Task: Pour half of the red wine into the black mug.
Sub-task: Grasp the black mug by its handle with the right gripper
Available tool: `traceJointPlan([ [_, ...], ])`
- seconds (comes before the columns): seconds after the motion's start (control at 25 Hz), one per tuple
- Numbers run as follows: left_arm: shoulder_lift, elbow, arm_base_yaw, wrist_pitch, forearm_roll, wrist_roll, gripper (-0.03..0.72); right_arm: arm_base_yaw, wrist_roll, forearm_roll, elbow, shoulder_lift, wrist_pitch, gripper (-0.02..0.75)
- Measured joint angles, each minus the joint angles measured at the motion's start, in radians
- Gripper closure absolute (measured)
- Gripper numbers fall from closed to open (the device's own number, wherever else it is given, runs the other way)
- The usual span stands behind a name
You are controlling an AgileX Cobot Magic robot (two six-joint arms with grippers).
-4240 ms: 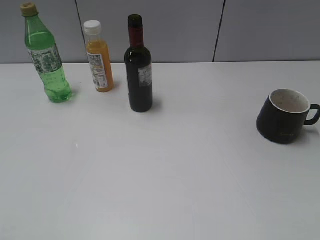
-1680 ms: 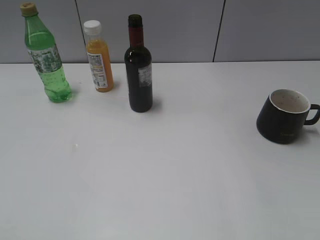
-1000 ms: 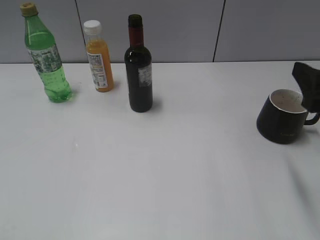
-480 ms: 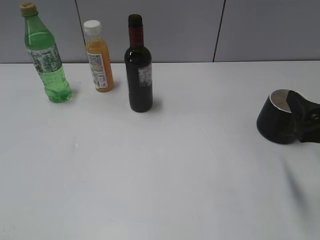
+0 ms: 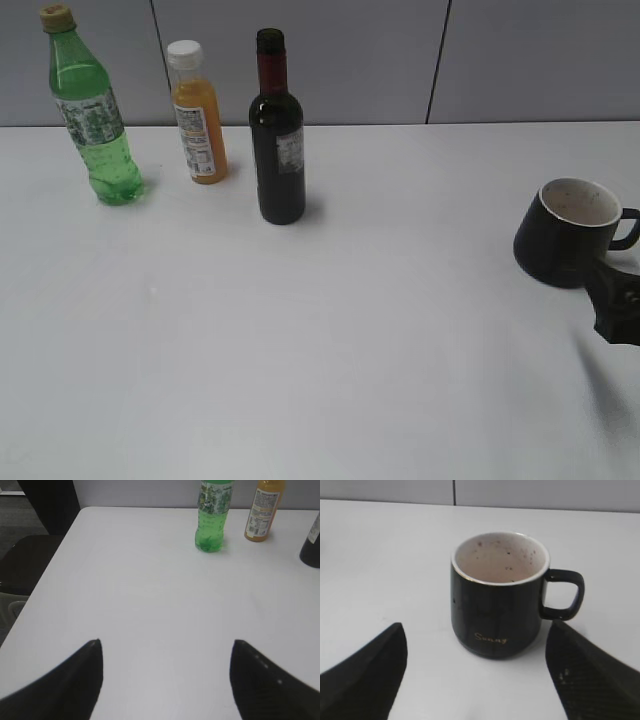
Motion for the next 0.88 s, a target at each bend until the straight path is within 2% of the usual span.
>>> traceJointPlan([
  [0.4,0.0,0.0,0.0,0.0,0.0,0.0,0.099,-0.303,0.009,-0.234,-0.026,0.015,-0.003,0.076],
  [0.64,0.0,0.0,0.0,0.0,0.0,0.0,0.099,-0.512,0.038,-0.485,-0.109,0.046,-0.005,0.076],
  [0.72,0.0,0.0,0.0,0.0,0.0,0.0,0.099,-0.55,0.054,-0.545,-0.143,0.082,-0.005,0.076],
  [0.88,0.0,0.0,0.0,0.0,0.0,0.0,0.099,-0.566,0.064,-0.614,-0.222,0.184,-0.008,0.076],
])
